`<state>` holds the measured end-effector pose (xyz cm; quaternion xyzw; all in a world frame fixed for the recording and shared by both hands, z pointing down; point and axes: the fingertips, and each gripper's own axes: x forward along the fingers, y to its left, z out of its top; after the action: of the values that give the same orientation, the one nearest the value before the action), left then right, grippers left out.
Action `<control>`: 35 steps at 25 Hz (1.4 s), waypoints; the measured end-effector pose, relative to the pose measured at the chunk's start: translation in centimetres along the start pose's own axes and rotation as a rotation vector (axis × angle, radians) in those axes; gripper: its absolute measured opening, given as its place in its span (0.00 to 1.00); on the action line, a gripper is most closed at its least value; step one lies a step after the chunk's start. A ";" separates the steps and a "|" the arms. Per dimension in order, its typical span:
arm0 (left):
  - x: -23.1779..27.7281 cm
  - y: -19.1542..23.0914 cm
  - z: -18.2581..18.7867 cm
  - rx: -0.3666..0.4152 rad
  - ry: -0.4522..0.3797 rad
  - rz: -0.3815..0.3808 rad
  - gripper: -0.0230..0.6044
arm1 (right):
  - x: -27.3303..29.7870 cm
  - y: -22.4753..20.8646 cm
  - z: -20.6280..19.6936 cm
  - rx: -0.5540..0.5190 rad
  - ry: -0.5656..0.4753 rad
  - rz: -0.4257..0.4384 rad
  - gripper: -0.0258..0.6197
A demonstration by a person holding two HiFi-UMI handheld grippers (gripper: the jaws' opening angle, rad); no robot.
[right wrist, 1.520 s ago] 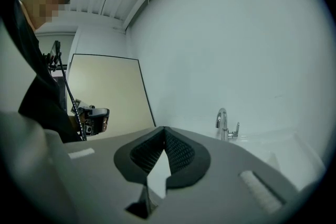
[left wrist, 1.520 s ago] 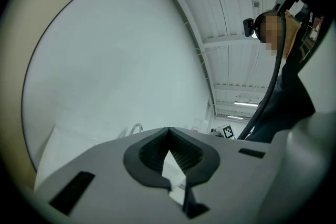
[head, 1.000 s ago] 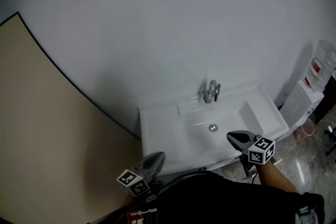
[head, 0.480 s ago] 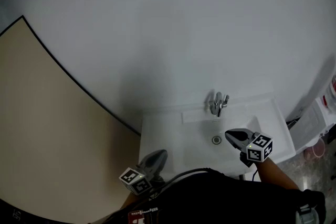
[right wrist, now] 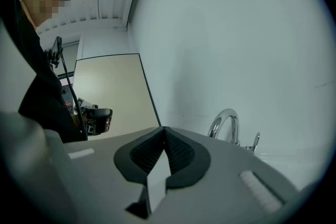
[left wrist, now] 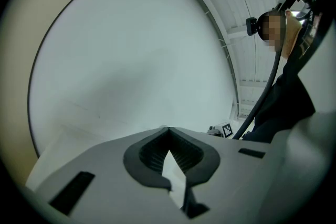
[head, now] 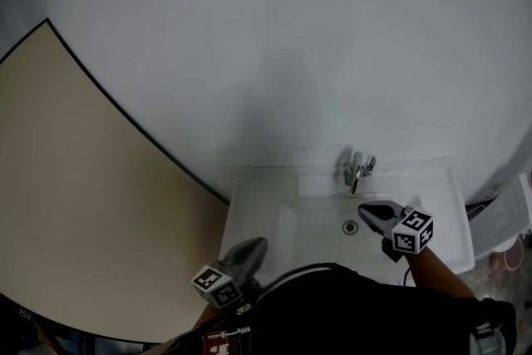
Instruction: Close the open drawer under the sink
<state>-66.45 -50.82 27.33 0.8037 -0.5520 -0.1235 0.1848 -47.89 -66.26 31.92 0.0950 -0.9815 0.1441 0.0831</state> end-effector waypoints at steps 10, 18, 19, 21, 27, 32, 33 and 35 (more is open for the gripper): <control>0.4 5.3 2.7 0.018 0.073 -0.170 0.04 | 2.1 1.3 1.7 0.022 -0.047 -0.193 0.04; 0.5 9.9 1.6 -0.038 0.168 -0.342 0.04 | 2.4 2.5 -0.2 0.099 -0.076 -0.426 0.04; 0.8 9.9 1.1 -0.044 0.185 -0.364 0.04 | 2.3 2.7 -0.4 0.106 -0.083 -0.444 0.04; 1.7 9.5 -0.1 -0.032 0.232 -0.401 0.04 | 1.7 3.0 -0.8 0.105 -0.094 -0.471 0.04; 4.3 2.5 -3.7 -0.002 0.298 -0.505 0.04 | -6.5 3.9 -3.4 0.092 -0.109 -0.573 0.04; 7.0 -5.2 -8.4 0.006 0.364 -0.536 0.04 | -17.1 4.6 -7.8 0.117 -0.127 -0.667 0.04; 7.6 -7.0 -9.6 0.007 0.377 -0.549 0.04 | -19.4 4.7 -8.8 0.126 -0.133 -0.688 0.04; 8.8 -10.7 -12.3 0.032 0.409 -0.580 0.04 | -23.9 4.7 -10.9 0.141 -0.143 -0.726 0.04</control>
<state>-49.32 -53.65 33.85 0.9379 -0.2541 0.0013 0.2360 -24.29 -54.75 36.38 0.4518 -0.8750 0.1655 0.0530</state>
